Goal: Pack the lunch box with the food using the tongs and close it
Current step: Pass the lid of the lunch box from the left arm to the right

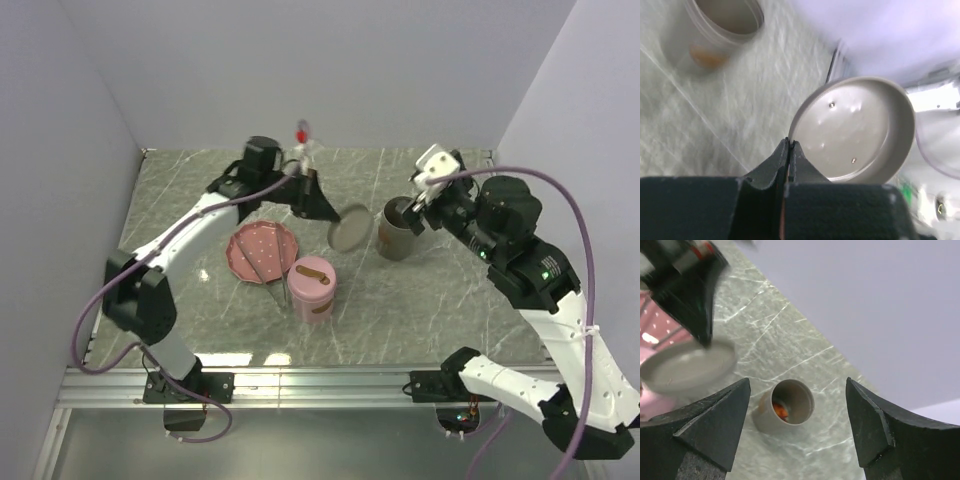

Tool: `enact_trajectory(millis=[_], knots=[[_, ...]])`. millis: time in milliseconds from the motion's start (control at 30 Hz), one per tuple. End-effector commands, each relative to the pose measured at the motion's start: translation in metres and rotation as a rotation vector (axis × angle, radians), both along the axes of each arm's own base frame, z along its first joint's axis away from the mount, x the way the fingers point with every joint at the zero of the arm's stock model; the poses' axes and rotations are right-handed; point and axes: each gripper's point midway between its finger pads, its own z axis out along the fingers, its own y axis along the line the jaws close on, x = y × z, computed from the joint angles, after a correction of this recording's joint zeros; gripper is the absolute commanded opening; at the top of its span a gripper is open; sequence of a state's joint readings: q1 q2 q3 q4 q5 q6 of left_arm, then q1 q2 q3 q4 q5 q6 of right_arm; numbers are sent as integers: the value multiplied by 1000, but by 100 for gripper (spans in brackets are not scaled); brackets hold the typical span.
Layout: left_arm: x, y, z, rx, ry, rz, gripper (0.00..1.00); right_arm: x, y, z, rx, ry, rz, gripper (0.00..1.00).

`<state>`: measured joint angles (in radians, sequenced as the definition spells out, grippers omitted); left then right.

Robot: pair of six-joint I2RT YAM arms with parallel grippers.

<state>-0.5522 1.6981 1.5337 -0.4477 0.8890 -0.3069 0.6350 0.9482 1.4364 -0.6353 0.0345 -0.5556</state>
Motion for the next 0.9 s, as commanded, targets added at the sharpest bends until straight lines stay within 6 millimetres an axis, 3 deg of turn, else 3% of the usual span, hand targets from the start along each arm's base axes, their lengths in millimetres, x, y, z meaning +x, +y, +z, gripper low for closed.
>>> enact_trajectory(millis=[0, 33, 100, 133, 300, 367, 467, 600, 700, 867], knots=[[0, 22, 108, -386, -175, -18, 0, 10, 8, 24, 201, 49, 32, 83], [7, 32, 116, -419, -197, 6, 0, 26, 2, 10, 239, 143, -12, 83], [4, 40, 125, -466, -171, 30, 0, 26, 12, 15, 306, 216, 62, 82], [8, 49, 139, -513, -249, 42, 0, 36, 11, 6, 362, 299, 45, 82], [17, 72, 163, -641, -235, 124, 0, 32, 44, 19, 568, 480, 233, 80], [17, 80, 173, -685, -261, 136, 0, 40, 51, 26, 702, 544, 268, 80], [15, 86, 186, -743, -278, 142, 0, 45, 64, 34, 900, 672, 378, 78], [17, 92, 195, -793, -267, 166, 0, 37, 76, 55, 1159, 836, 579, 73], [21, 96, 204, -832, -255, 189, 0, 41, 79, 61, 1273, 884, 640, 72], [25, 97, 209, -861, -222, 208, 0, 31, 95, 71, 1297, 914, 715, 67]])
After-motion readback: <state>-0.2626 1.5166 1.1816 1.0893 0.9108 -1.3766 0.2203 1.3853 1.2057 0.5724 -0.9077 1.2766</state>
